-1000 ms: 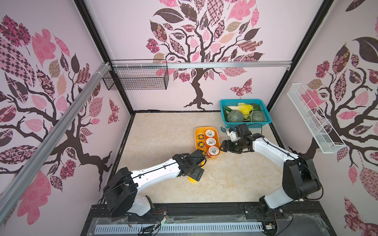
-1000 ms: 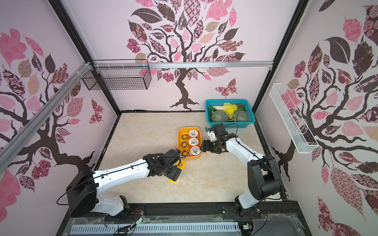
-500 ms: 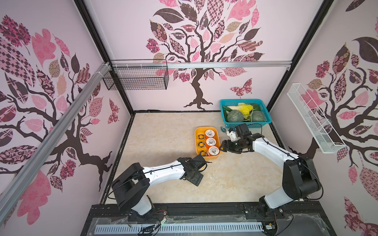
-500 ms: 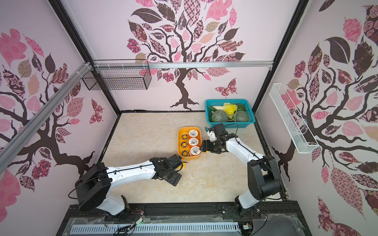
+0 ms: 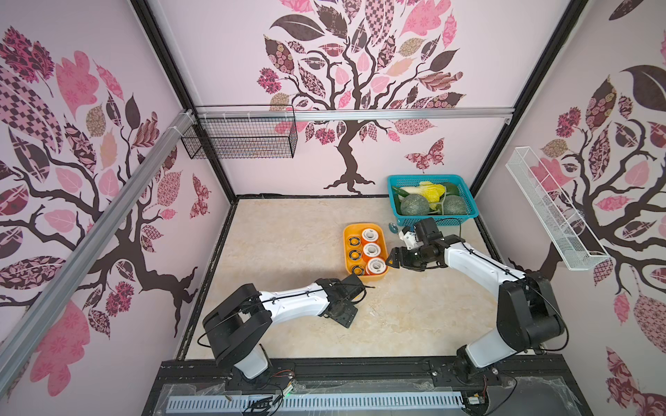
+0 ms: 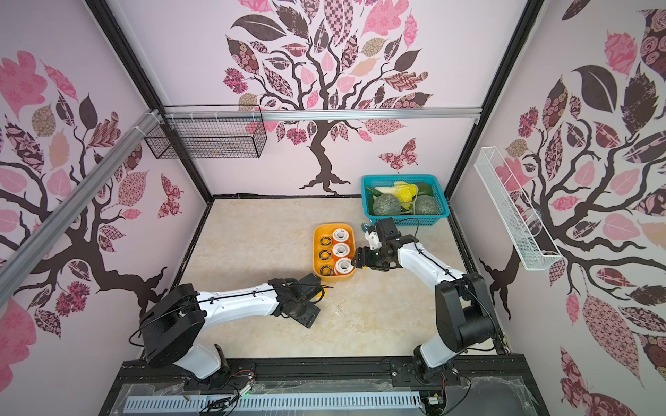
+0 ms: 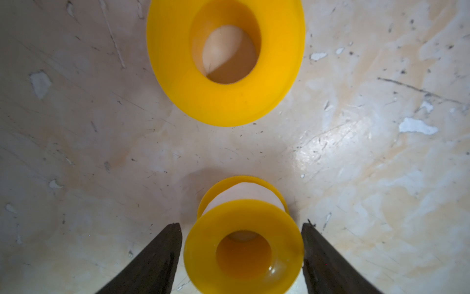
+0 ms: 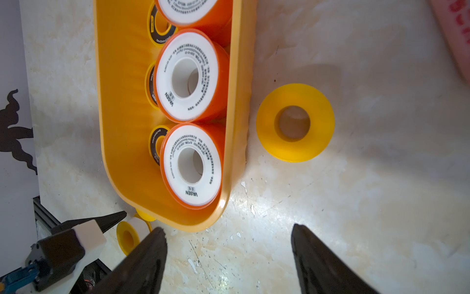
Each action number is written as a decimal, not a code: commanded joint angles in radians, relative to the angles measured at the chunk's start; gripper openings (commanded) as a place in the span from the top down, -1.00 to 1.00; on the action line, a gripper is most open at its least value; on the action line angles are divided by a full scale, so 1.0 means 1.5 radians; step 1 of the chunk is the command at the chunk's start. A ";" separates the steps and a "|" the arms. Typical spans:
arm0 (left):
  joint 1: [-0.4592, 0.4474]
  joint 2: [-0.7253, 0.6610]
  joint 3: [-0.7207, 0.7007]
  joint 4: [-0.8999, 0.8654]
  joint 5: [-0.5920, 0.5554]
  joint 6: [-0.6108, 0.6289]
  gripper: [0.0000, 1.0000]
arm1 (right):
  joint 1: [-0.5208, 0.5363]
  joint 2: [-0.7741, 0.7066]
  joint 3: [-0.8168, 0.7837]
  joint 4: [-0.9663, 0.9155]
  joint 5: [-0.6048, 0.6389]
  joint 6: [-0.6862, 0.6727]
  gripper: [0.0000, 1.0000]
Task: Put the sealing tape into the storage box
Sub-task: Pick up the sealing tape at the center of the board.
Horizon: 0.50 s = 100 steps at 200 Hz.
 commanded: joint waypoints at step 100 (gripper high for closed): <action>-0.005 0.008 0.020 -0.008 -0.023 -0.006 -0.18 | 0.000 0.021 0.013 -0.005 -0.025 -0.006 -0.63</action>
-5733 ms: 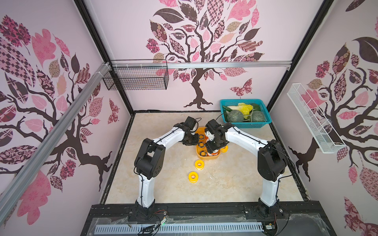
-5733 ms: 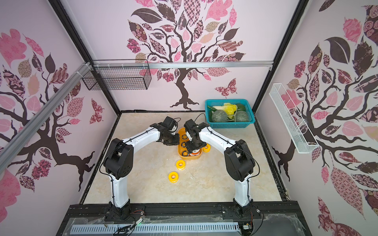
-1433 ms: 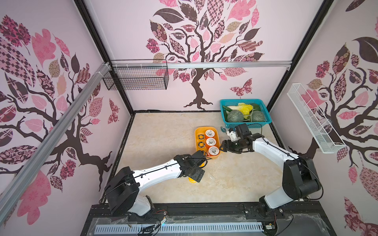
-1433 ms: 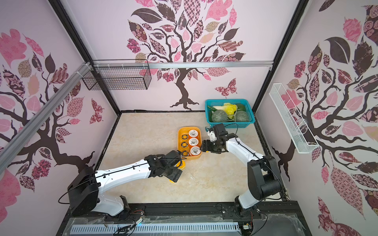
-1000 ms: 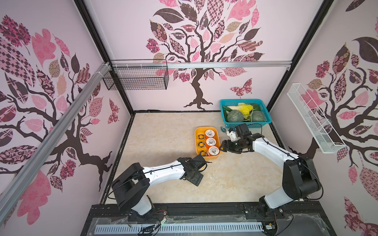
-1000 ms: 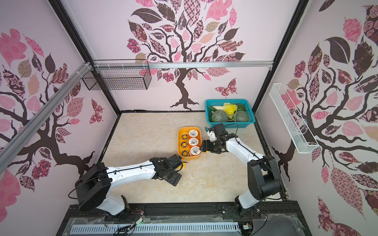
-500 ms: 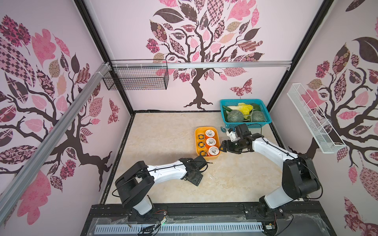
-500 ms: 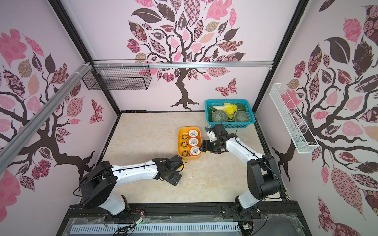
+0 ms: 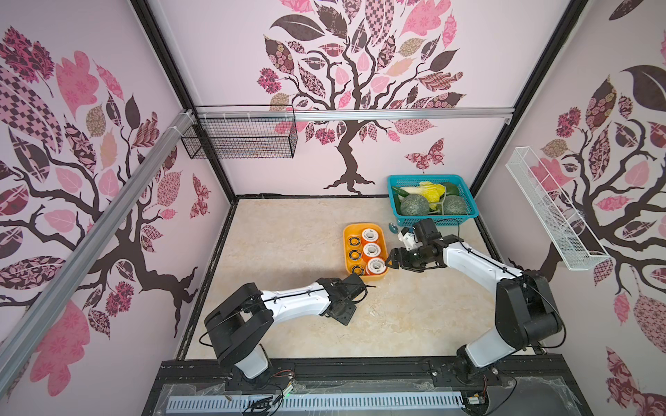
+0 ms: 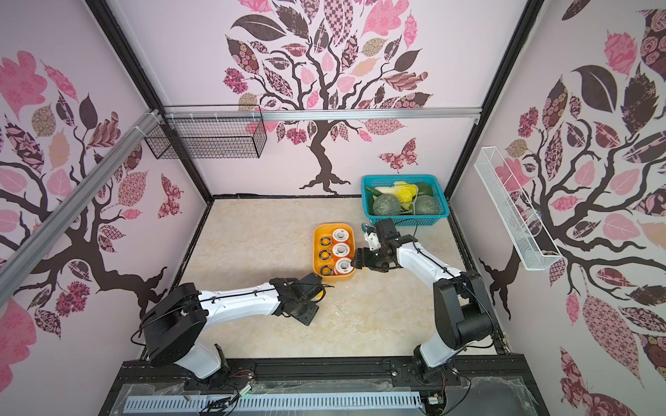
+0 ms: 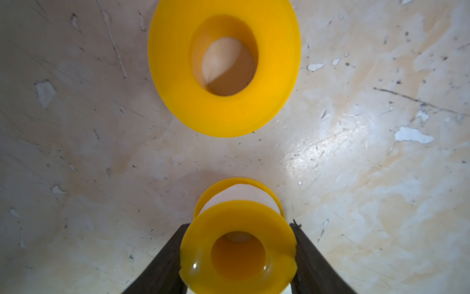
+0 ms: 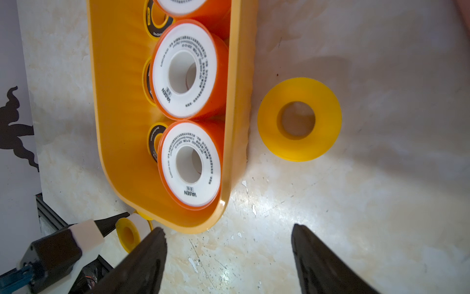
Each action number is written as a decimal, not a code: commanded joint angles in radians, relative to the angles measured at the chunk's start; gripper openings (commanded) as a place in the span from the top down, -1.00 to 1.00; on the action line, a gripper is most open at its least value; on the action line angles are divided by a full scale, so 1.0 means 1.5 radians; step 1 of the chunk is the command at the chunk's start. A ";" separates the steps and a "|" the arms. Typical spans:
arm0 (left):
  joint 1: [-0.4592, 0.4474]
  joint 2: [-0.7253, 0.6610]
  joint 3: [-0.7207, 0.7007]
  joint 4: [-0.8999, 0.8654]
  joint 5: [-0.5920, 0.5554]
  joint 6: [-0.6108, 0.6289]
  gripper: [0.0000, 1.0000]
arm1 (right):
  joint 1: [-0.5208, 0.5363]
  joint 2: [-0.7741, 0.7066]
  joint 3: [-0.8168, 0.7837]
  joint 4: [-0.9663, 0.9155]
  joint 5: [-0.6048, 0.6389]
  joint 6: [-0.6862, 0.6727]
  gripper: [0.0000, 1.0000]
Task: Put the sealing tape into the storage box
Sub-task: Pick up the sealing tape at the center of the board.
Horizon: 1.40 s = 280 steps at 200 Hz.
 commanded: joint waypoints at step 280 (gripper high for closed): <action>0.105 -0.035 0.175 -0.131 0.033 0.001 -0.20 | 0.000 0.112 0.164 -0.033 0.036 0.002 -0.12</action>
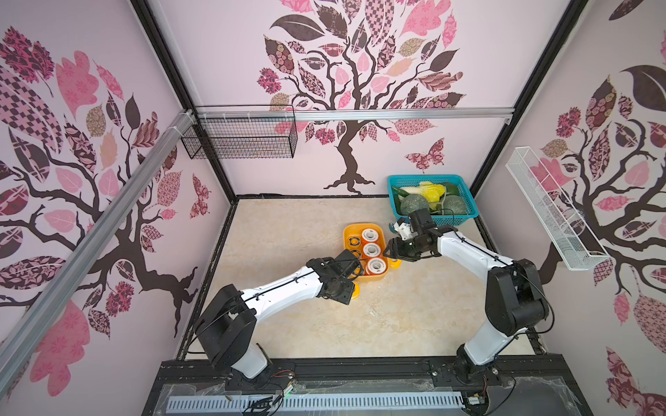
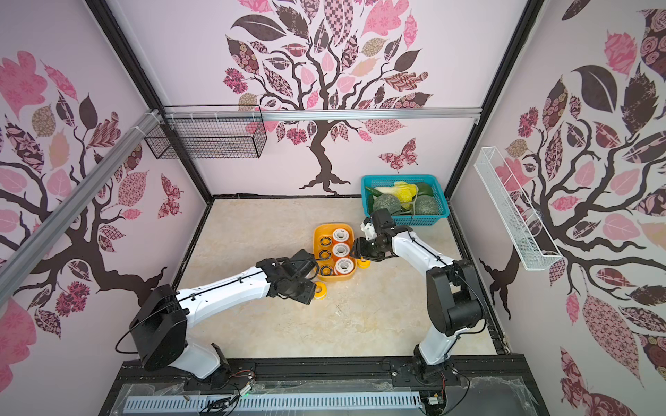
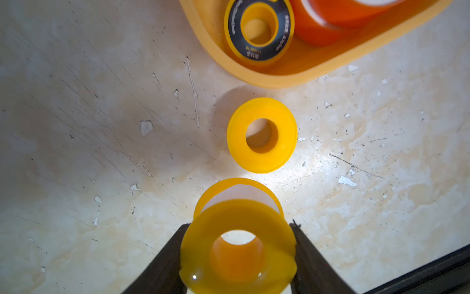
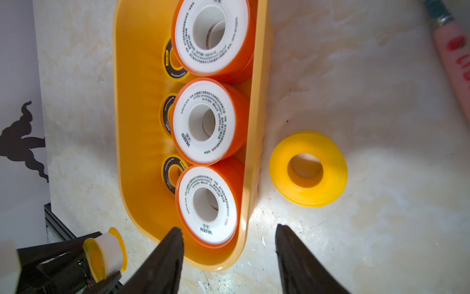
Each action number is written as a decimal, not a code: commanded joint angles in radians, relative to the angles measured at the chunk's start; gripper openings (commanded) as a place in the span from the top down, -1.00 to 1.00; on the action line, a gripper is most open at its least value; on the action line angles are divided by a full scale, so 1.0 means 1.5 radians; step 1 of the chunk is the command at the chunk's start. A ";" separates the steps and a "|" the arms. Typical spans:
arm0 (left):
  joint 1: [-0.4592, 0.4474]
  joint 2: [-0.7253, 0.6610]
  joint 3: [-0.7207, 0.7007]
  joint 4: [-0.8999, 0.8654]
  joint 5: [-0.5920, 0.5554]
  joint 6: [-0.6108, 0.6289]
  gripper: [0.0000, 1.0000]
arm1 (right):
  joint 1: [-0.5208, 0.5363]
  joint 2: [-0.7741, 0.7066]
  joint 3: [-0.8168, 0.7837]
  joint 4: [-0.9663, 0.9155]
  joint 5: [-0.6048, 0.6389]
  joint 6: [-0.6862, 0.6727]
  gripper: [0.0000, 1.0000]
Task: Put the sealing tape into the storage box
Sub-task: Pick up the sealing tape at the center of the board, then place the sealing tape in the storage box.
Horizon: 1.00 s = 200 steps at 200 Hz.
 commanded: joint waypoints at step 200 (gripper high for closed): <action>0.141 0.293 0.483 -0.121 0.050 0.136 -0.20 | 0.000 0.151 0.123 0.006 0.000 0.046 0.60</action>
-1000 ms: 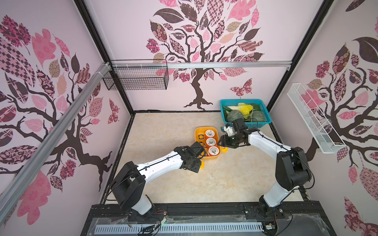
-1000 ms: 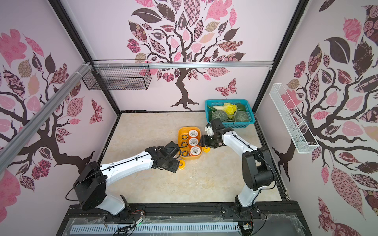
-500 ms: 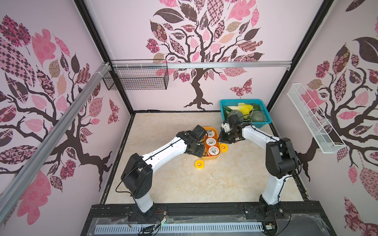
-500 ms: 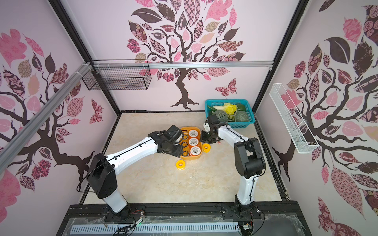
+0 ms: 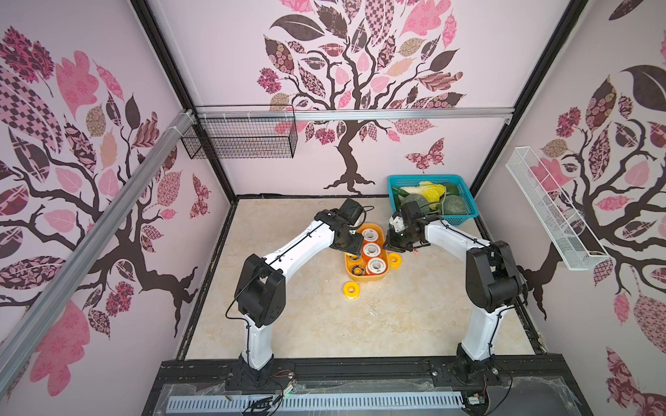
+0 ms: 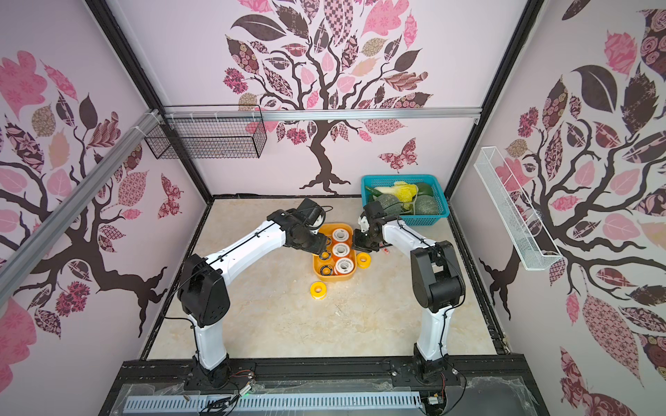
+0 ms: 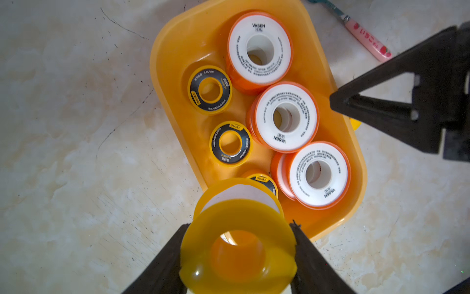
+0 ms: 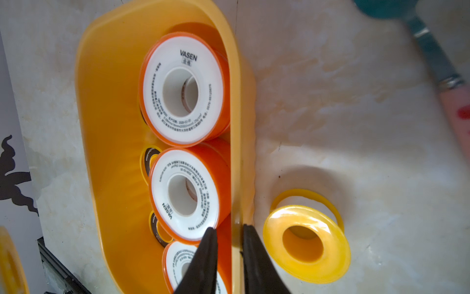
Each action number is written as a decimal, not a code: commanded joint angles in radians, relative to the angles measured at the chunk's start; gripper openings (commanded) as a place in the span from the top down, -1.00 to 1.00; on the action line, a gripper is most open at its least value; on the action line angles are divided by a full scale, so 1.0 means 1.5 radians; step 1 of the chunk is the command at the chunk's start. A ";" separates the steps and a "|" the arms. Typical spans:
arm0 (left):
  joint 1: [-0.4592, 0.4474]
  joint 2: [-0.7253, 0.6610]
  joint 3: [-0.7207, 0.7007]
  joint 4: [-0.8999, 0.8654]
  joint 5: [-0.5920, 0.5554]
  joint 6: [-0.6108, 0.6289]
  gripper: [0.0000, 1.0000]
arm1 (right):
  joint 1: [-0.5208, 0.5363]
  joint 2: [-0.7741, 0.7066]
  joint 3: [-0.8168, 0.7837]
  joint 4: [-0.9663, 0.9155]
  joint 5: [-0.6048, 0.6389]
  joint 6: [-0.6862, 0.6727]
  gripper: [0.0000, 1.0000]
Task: Put the sealing tape into the storage box
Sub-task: Place the sealing tape in the storage box.
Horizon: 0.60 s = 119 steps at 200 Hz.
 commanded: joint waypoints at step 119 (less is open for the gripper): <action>0.029 0.160 0.189 -0.046 -0.014 0.010 -0.19 | 0.000 0.015 -0.021 0.020 -0.039 0.021 0.72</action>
